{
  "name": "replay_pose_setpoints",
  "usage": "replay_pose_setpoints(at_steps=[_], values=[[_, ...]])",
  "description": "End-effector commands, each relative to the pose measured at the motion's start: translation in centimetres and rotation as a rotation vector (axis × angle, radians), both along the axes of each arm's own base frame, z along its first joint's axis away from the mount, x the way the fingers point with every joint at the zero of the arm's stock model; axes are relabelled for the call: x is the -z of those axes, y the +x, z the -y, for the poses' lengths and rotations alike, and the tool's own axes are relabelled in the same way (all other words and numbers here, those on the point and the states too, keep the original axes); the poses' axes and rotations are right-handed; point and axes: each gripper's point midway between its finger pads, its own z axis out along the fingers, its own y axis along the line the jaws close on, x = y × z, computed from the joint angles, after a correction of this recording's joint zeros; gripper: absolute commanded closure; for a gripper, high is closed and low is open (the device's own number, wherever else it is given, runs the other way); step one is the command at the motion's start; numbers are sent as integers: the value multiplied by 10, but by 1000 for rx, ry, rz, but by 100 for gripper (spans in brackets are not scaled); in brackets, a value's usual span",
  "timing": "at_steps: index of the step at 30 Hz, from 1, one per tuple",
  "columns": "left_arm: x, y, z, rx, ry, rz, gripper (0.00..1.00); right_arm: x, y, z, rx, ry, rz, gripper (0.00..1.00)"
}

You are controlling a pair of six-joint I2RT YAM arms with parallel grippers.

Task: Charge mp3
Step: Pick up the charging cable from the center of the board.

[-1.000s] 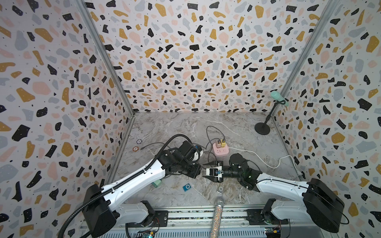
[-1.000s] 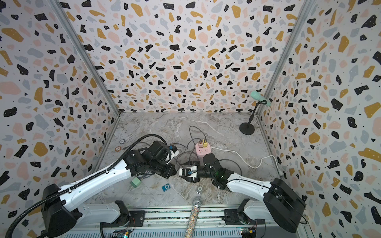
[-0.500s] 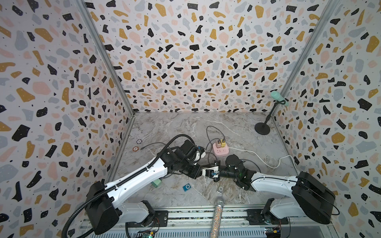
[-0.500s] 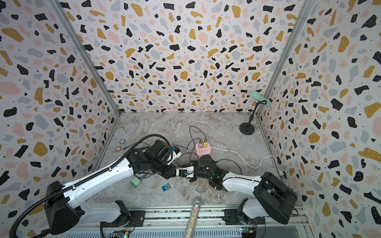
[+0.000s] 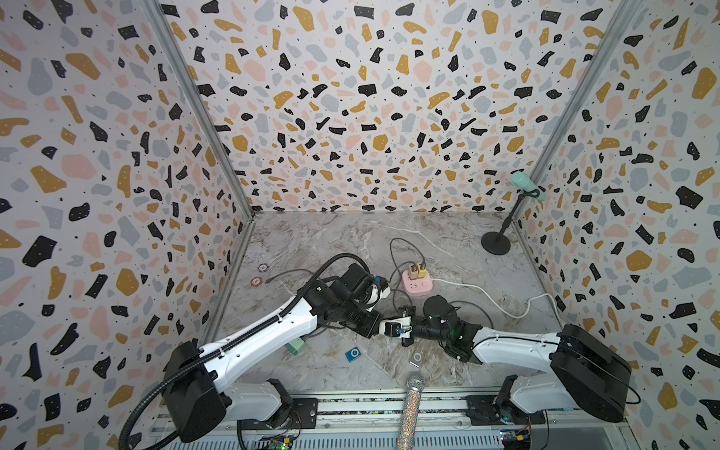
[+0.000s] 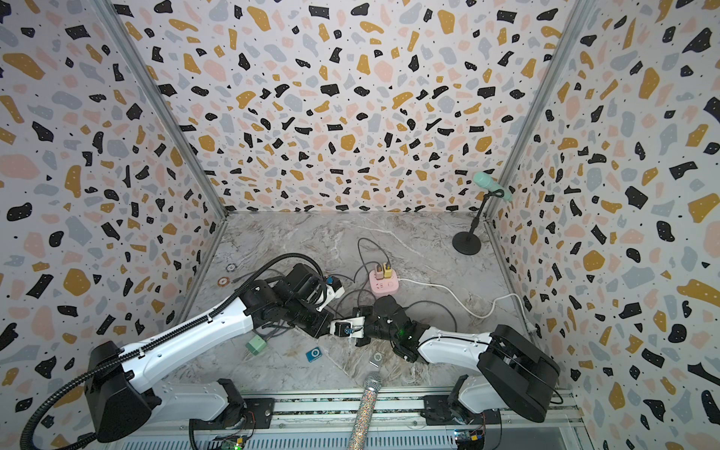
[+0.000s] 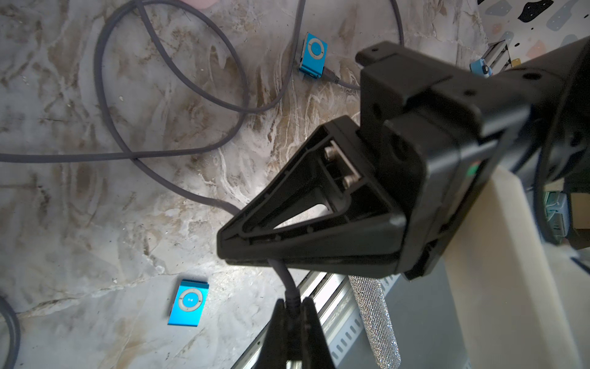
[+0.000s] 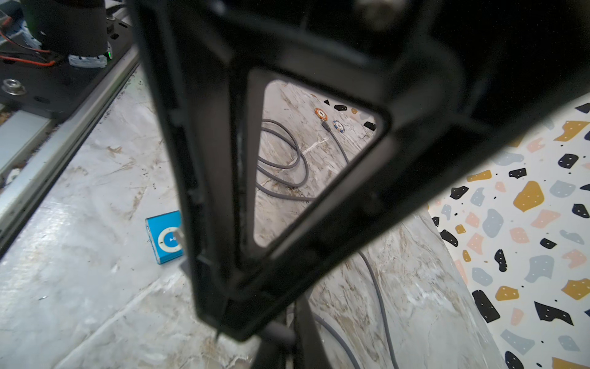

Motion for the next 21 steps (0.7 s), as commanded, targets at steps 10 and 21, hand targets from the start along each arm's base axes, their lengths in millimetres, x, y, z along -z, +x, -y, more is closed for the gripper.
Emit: replay_pose_setpoints(at_steps=[10,21], values=[[-32,26,16,0,-49,123,71,-45,11,5,79,104,57,100],[-62,52,-13,-133,-68,241,55,-47,30,16,160,119,-15,100]])
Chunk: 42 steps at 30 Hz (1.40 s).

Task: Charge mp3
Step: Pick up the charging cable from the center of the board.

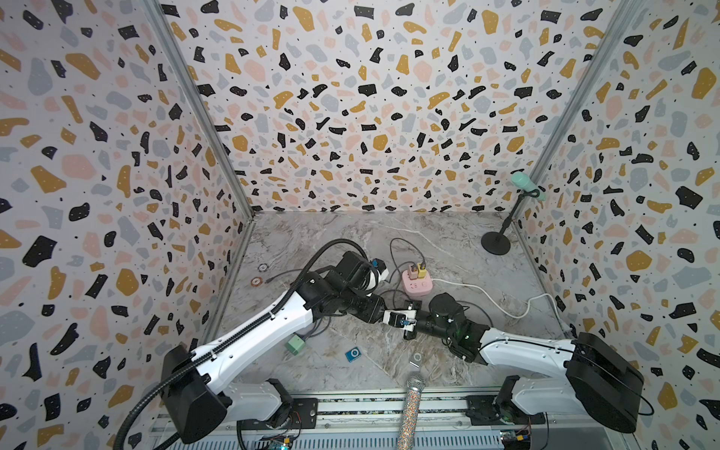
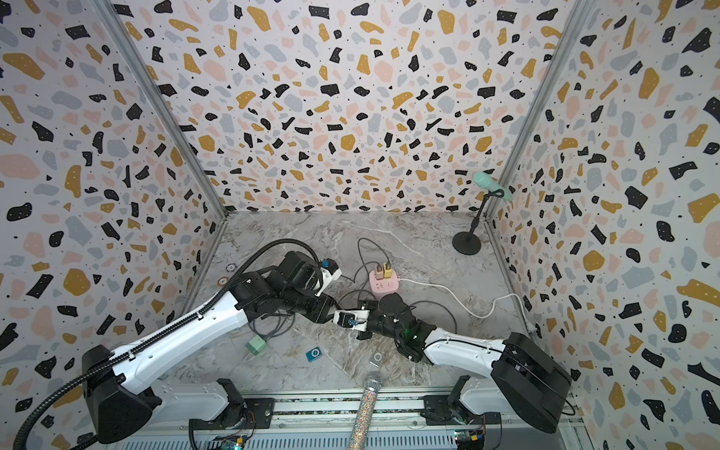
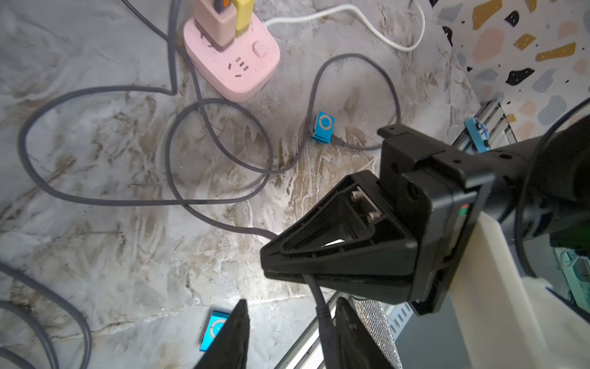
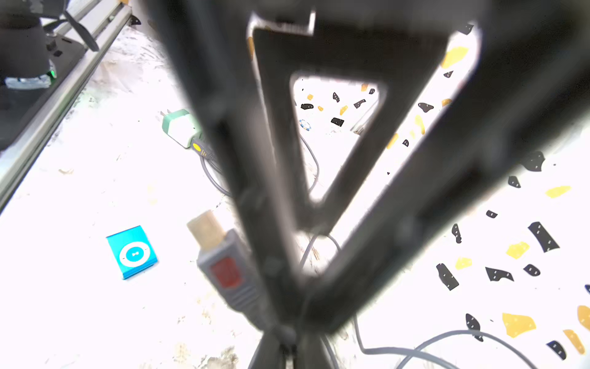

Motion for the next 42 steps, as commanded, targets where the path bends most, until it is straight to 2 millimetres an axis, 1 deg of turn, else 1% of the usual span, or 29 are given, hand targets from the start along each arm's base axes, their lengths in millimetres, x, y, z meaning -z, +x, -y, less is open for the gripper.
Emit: replay_pose_setpoints(at_steps=[1,3,6,8,10,12,15,21,25,29,31,37,42], values=[[-20,9,-10,-43,-31,70,55,-23,11,3,45,58,-11,100],[-24,10,-15,-54,-36,85,54,-23,17,5,66,52,-27,100],[-30,7,-16,-43,-67,112,55,-23,21,5,62,34,-65,100],[-30,6,-17,-26,-56,127,56,-24,22,3,54,13,-95,100],[-28,5,-18,-16,-50,129,57,-29,30,3,93,8,-113,100],[-30,2,-12,2,-84,115,57,-31,35,4,122,6,-115,100],[-32,3,-5,0,-132,107,58,-33,42,9,172,3,-104,100],[-36,4,10,18,-220,103,60,-29,53,11,232,-32,-118,100],[-36,6,16,27,-238,97,60,-26,56,9,257,-51,-118,100],[-26,12,15,10,-207,87,60,-30,54,6,254,-43,-117,100],[-24,15,16,6,-205,86,61,-31,52,5,247,-41,-113,100],[-23,28,7,-48,-199,91,63,-33,52,7,259,-45,-98,100],[-26,31,4,-55,-230,82,64,-33,51,8,263,-44,-101,100]])
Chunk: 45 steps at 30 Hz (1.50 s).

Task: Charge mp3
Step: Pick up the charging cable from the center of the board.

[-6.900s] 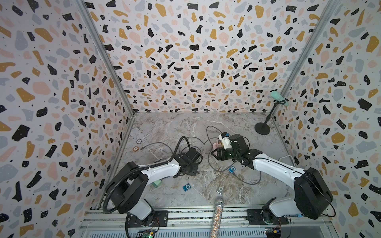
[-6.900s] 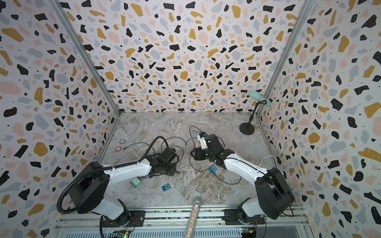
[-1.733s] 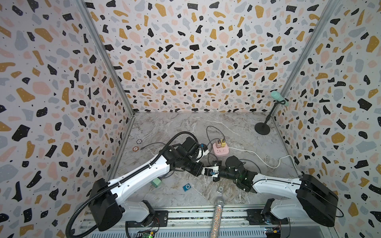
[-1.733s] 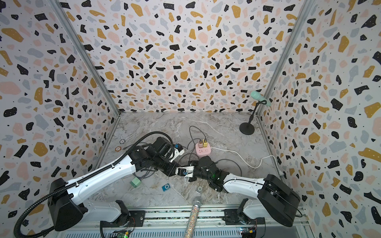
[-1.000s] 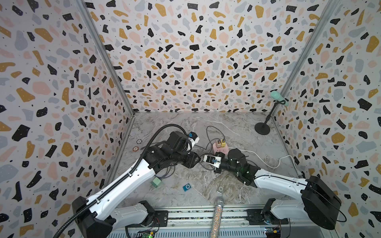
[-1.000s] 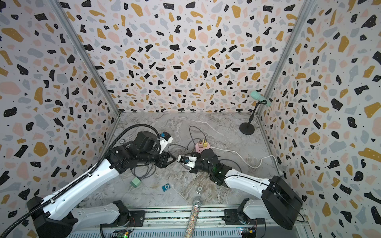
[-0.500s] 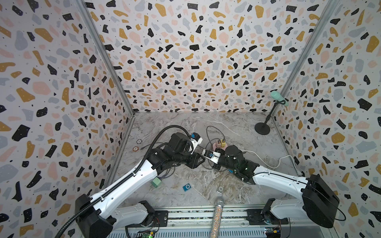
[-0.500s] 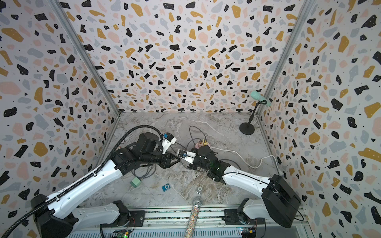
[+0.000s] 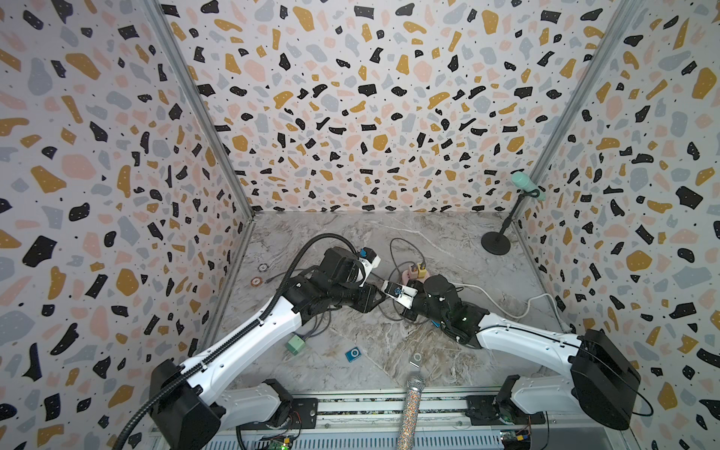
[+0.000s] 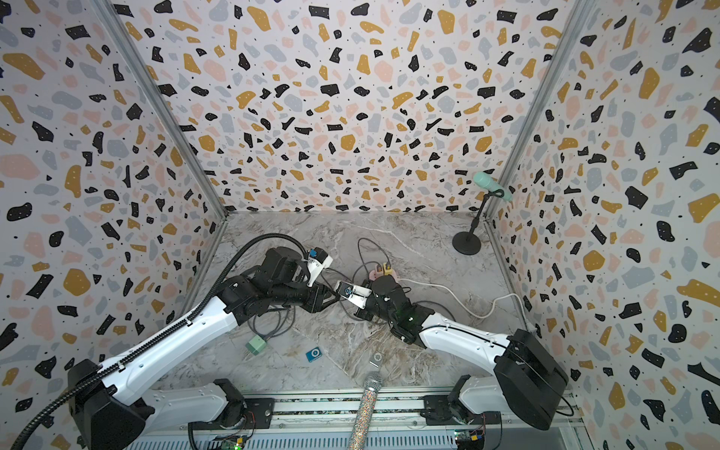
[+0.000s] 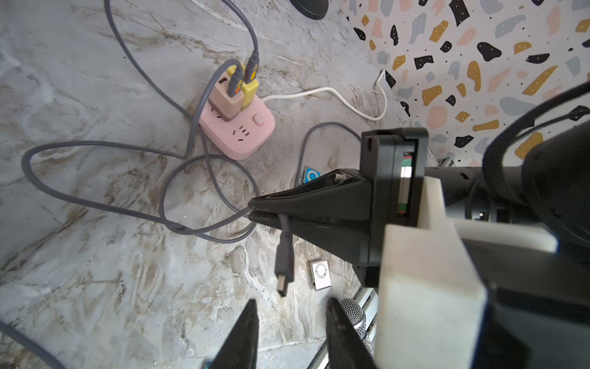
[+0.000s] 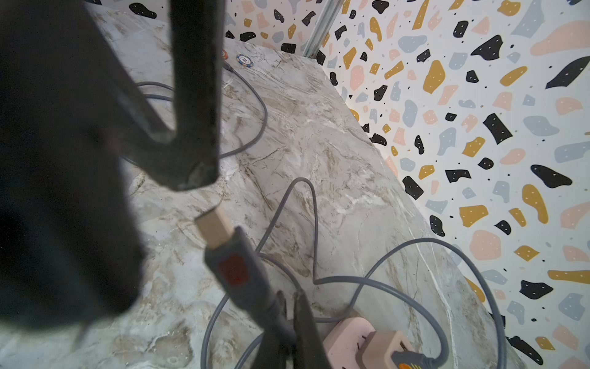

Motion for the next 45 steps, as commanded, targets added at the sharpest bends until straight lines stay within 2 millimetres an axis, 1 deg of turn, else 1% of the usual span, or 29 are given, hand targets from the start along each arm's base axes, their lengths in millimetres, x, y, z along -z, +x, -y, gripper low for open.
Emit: replay_pose_setpoints(at_steps=[1,7,10,14,19,26,29,34,40,45], values=[[-8,5,3,0,-50,20,64,-23,-1,-5,-6,40,29,100],[-4,5,13,35,-84,-6,64,-26,-1,-8,-11,43,31,100],[3,6,15,41,-71,-23,64,-26,-1,-9,-8,41,30,100],[10,2,14,53,-58,-43,66,-25,2,-7,10,35,34,100],[6,2,13,49,-69,-30,72,-23,1,-6,11,27,31,100],[0,1,14,53,-82,-21,72,-18,1,-4,17,13,27,100],[1,0,13,52,-82,-22,73,-16,1,-4,14,9,25,100],[4,0,13,51,-78,-24,79,-15,-1,-6,9,7,25,100],[5,1,13,48,-77,-23,81,-13,-3,-7,6,-2,23,100],[4,1,13,49,-80,-23,87,-11,-4,-6,7,-7,21,100]])
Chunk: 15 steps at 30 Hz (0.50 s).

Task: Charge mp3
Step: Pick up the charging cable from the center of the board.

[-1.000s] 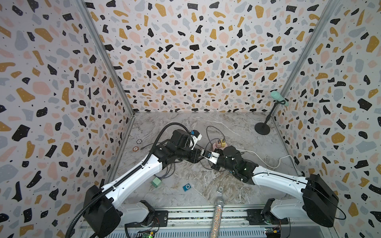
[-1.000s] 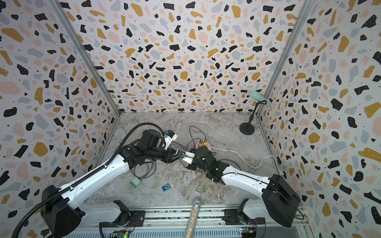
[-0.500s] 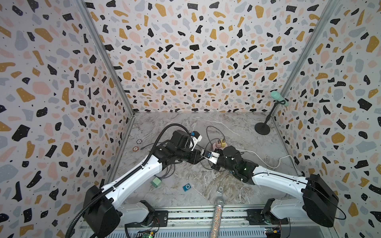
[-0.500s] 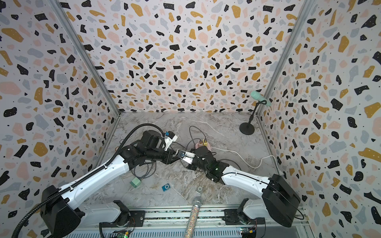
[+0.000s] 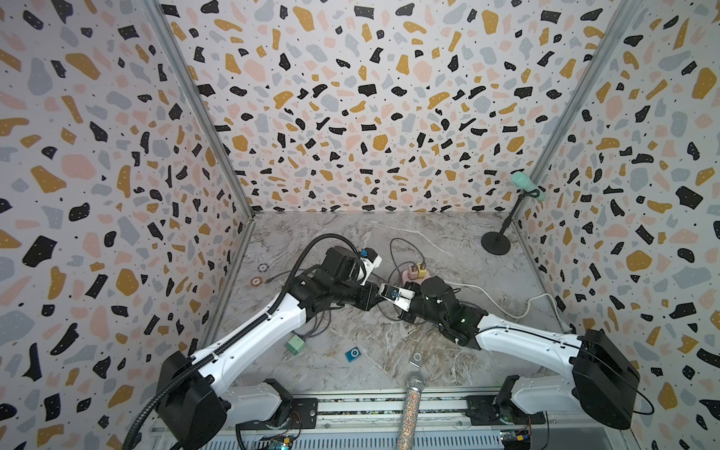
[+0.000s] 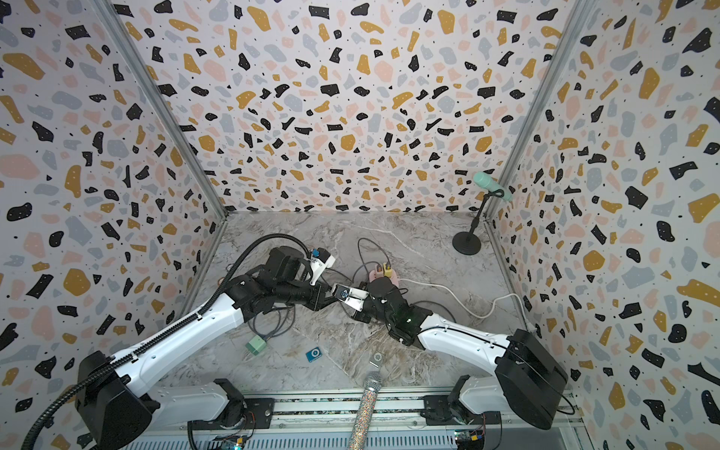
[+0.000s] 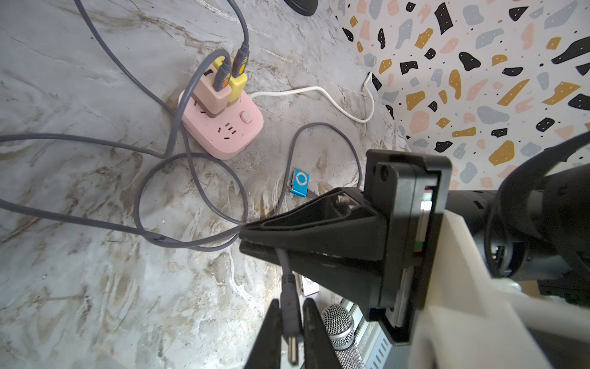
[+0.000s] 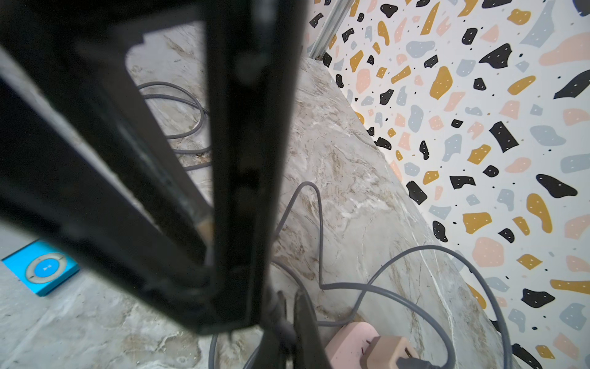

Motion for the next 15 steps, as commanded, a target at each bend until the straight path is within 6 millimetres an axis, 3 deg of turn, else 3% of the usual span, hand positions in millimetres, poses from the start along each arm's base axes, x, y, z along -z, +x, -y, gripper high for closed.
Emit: replay_pose_setpoints(at_steps=[1,6,10,15], values=[[-6,1,1,5,-26,24,89,-11,0,-1,7,8,18,100],[-4,1,-3,-3,-25,14,90,-7,-2,1,0,-3,24,100],[-4,-1,-4,-2,-30,10,81,-8,-3,3,1,-4,31,100],[-10,-1,-4,0,-47,20,80,-8,-3,3,6,-9,34,100]])
